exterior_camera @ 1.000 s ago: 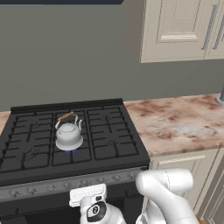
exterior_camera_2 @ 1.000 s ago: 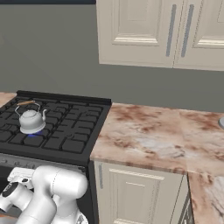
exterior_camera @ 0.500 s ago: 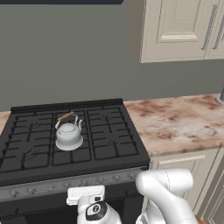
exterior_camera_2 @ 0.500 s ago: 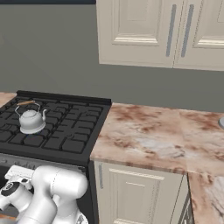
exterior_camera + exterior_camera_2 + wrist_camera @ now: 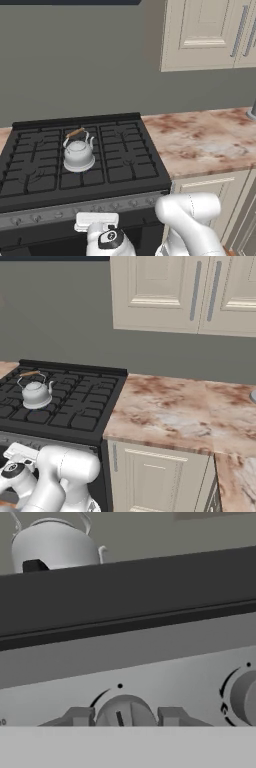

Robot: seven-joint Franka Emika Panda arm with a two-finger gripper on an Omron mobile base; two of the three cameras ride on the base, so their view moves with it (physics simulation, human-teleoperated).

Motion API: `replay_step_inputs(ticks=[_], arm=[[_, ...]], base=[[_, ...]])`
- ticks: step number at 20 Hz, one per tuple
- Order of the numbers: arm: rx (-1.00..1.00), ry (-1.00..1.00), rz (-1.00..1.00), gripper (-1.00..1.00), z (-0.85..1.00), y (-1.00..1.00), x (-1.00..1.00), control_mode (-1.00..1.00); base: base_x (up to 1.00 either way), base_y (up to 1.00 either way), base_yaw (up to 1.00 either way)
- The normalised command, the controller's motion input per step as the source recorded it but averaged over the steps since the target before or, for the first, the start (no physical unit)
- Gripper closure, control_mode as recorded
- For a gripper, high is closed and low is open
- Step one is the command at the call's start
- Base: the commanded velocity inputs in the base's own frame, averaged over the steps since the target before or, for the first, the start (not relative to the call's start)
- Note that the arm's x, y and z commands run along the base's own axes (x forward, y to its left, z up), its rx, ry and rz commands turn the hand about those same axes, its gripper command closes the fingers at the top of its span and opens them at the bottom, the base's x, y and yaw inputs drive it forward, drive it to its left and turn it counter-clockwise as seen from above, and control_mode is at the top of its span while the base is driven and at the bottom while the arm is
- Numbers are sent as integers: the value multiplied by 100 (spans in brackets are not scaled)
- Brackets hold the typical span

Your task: The kettle is done boiling. Turn off the stove, then wait for 300 timesteps before moving the kettle to the dining table.

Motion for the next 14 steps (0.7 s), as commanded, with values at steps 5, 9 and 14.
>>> replay_step_inputs(ticks=[5,9,14], arm=[[17,4,0,-100,-31,0,0,-100],[19,2,-1,-100,-8,0,0,-100],[16,-1,-2,-100,0,-6,-18,-100]], base=[[0,0,0],[0,0,0],[0,0,0]])
